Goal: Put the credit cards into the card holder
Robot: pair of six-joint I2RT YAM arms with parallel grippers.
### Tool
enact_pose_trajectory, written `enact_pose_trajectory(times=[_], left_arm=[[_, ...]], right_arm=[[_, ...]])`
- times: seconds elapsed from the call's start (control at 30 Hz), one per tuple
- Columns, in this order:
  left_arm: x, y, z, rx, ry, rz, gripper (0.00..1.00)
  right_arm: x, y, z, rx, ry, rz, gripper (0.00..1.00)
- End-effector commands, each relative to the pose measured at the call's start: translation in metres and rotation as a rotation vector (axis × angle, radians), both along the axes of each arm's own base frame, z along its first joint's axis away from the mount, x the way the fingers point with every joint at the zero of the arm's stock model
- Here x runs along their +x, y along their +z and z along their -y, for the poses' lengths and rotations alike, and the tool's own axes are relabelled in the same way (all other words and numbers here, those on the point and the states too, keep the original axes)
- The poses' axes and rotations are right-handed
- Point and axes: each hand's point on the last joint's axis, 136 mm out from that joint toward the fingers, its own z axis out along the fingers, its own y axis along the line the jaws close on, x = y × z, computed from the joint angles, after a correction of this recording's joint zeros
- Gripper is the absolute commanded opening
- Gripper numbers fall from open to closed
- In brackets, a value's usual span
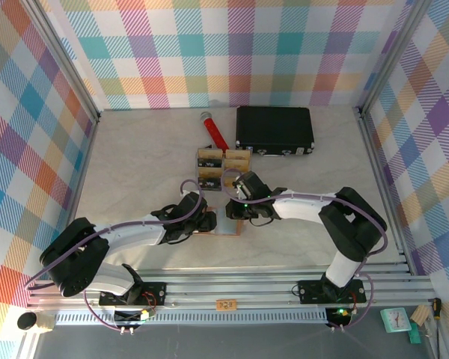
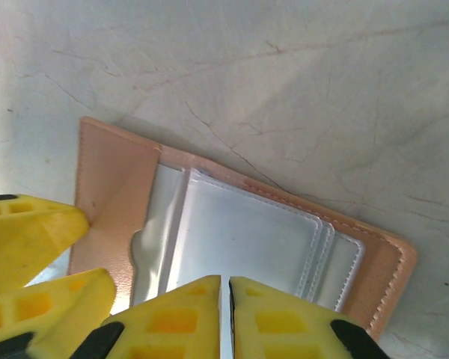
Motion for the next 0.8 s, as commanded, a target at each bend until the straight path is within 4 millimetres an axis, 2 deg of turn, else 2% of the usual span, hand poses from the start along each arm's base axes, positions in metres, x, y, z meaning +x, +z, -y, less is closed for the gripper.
enact_pose_trajectory(times=[0.0, 0.53, 0.77], left_arm=[[-0.002, 0.002, 0.004, -0.009, -0.017, 0.019, 0.55], [-0.004, 0.001, 0.002, -0.007, -0.019, 0.023, 0.55], [-0.004, 0.001, 0.003, -0.013, -0.026, 0.024, 0.55]], right_arm=[[0.008, 0.01, 0.004, -0.02, 0.006, 0.038, 0.14], [0.009, -0.019, 0.006, -0.057, -0.002, -0.009, 0.13], [0.006, -0.026, -0.006, -0.009, 0.012, -0.053, 0.12]])
